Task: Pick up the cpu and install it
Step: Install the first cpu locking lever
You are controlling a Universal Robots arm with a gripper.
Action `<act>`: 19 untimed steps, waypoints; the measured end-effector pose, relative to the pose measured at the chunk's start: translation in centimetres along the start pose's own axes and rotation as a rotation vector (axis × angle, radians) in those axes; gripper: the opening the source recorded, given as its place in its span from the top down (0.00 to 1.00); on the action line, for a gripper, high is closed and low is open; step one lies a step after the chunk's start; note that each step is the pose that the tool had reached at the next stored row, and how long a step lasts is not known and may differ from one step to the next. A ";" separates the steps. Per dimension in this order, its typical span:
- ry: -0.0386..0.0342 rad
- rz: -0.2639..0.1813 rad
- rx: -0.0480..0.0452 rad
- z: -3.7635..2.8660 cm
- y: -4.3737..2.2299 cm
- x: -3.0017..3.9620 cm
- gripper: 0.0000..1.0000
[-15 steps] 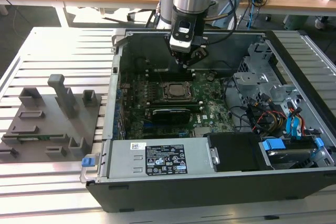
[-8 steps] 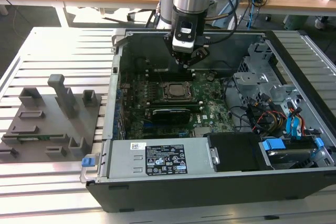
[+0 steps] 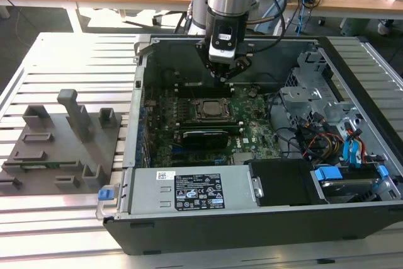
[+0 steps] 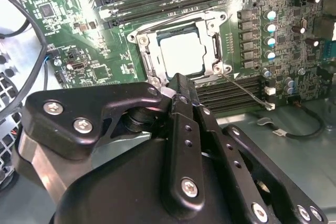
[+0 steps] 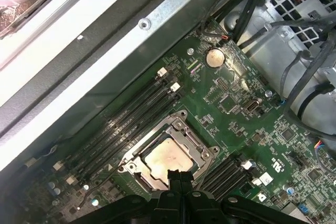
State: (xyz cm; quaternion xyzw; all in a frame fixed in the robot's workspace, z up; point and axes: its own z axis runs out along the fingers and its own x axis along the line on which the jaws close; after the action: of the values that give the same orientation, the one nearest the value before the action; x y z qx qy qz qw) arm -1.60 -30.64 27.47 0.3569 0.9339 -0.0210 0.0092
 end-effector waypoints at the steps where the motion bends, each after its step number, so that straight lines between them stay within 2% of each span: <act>1: -0.0003 -0.008 -0.0003 0.00 0.00 0.00 0.89; 8: -0.0022 -0.067 -0.0021 0.00 0.00 0.00 0.89; 19: -0.0044 -0.132 -0.0043 0.00 0.00 0.00 0.89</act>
State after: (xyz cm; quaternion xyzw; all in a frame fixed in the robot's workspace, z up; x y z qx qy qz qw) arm -1.59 -30.64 27.47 0.2943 0.9554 -0.0203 0.0106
